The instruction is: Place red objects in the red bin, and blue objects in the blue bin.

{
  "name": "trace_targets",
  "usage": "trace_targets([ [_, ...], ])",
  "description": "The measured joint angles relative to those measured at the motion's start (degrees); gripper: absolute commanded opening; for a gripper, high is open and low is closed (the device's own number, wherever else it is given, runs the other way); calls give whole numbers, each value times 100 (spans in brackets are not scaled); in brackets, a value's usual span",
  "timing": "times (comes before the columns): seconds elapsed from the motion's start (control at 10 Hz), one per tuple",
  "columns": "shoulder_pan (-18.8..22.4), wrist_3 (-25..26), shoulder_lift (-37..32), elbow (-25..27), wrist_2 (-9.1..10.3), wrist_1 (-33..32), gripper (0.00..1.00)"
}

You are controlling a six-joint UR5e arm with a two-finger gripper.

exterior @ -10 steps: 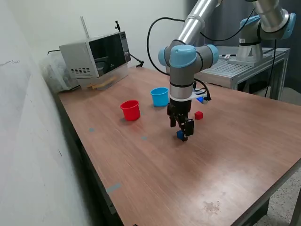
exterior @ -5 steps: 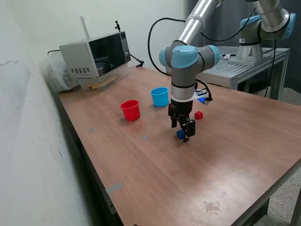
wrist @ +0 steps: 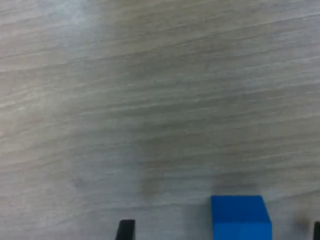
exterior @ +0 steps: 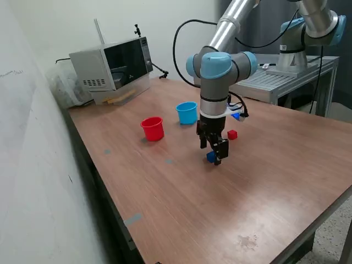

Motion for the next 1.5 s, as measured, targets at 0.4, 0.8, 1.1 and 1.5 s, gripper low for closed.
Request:
trace_targets([
  [0.4, -3, -10, -72, 43, -3, 16, 100],
  [0.8, 6, -12, -91, 78, 1, 17, 0],
  [1.1, 5, -12, -94, 83, 4, 14, 0],
  [1.5, 2, -26, -95, 85, 5, 7, 0],
])
